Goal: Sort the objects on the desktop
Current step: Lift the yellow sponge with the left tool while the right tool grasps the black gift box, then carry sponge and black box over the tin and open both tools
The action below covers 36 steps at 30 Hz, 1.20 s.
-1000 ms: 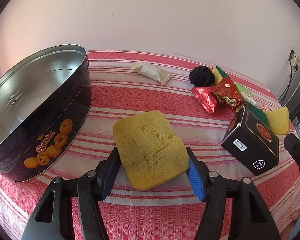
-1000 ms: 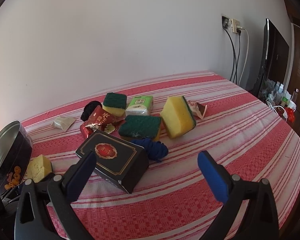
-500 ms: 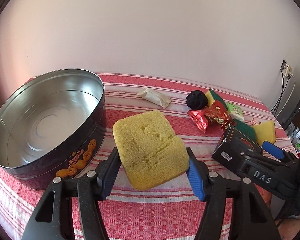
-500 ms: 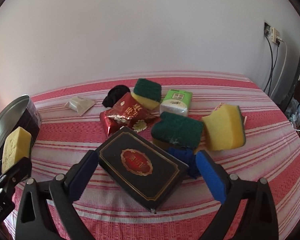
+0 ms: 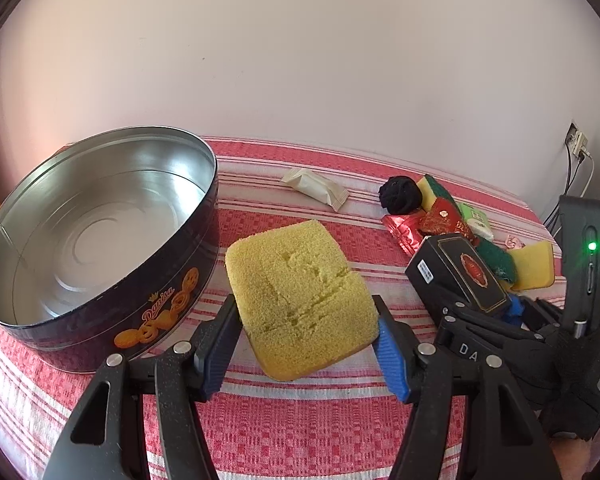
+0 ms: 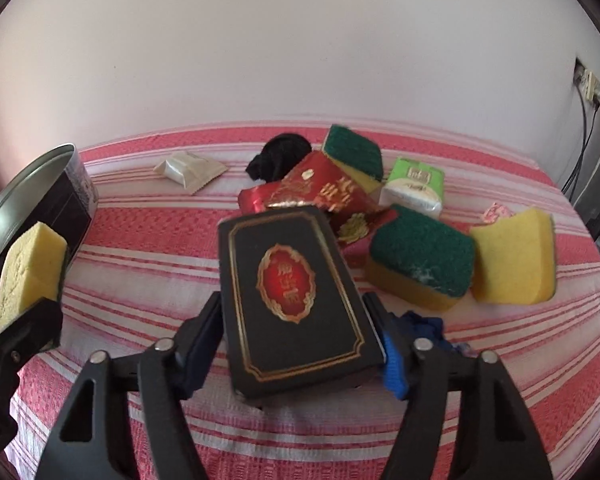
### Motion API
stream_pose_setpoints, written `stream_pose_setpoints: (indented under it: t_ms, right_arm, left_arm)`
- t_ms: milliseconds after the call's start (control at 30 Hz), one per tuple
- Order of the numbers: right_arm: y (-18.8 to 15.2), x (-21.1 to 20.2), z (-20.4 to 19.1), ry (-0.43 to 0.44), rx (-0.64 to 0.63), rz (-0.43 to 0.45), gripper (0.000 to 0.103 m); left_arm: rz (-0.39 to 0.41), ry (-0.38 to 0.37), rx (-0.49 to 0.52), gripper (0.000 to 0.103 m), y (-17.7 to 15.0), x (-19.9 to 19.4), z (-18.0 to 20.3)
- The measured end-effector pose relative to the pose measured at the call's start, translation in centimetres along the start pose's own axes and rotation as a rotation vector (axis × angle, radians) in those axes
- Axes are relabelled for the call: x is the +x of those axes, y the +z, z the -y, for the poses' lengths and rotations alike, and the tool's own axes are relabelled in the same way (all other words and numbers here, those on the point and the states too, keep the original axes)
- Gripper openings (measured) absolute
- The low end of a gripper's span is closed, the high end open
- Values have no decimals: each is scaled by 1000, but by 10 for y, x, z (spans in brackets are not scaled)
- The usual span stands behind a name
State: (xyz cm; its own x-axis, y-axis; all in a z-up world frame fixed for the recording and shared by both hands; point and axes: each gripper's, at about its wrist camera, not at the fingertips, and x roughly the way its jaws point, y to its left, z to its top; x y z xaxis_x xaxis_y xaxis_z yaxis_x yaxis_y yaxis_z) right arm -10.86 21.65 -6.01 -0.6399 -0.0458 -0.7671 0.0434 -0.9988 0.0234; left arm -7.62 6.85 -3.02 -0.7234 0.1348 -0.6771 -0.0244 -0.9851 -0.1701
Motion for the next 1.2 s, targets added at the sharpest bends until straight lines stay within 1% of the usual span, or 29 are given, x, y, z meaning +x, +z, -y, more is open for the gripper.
stream_pose_setpoints:
  t_ms: [33,100,200,267,333,467,600,700,933,1067,1200]
  right_arm:
    - [-3,3,1,21,10,-22,58]
    - [-4,0,1,11,7,-9,57]
    - [-6,-13,-2,-22,-12,38,57]
    - [-8,-26,-2,-34,1,73,57]
    - [-5,-42,-3,-44,11,110,57]
    - [-3,-79,-17,-68,-4,205,57]
    - [-3,-111,-31,-35,-6,264,57]
    - [-4,-129,-46,-21,-32,297,57]
    - [2,-143,-87,32,-78,335,57]
    - [-2,-143,-116,51,-104,333,57]
    - [-4,-141,-137,90,-115,330,57]
  left_arm:
    - [-1,-1,-2,65,0,0,-1]
    - [1,-1,-1,65,-1,0,-1]
    - [2,-6,0,65,-2,-2,-2]
    - [11,-4,6,65,-2,-6,-3]
    - [31,5,16,65,-2,-12,-3]
    - [76,8,26,65,-1,-27,-6]
    - [106,6,11,65,0,-42,-15]
    - [125,6,-1,65,1,-52,-24]
    - [177,21,-31,65,4,-76,-50]
    - [195,40,-70,65,5,-84,-75]
    - [209,66,-109,65,3,-92,-106]
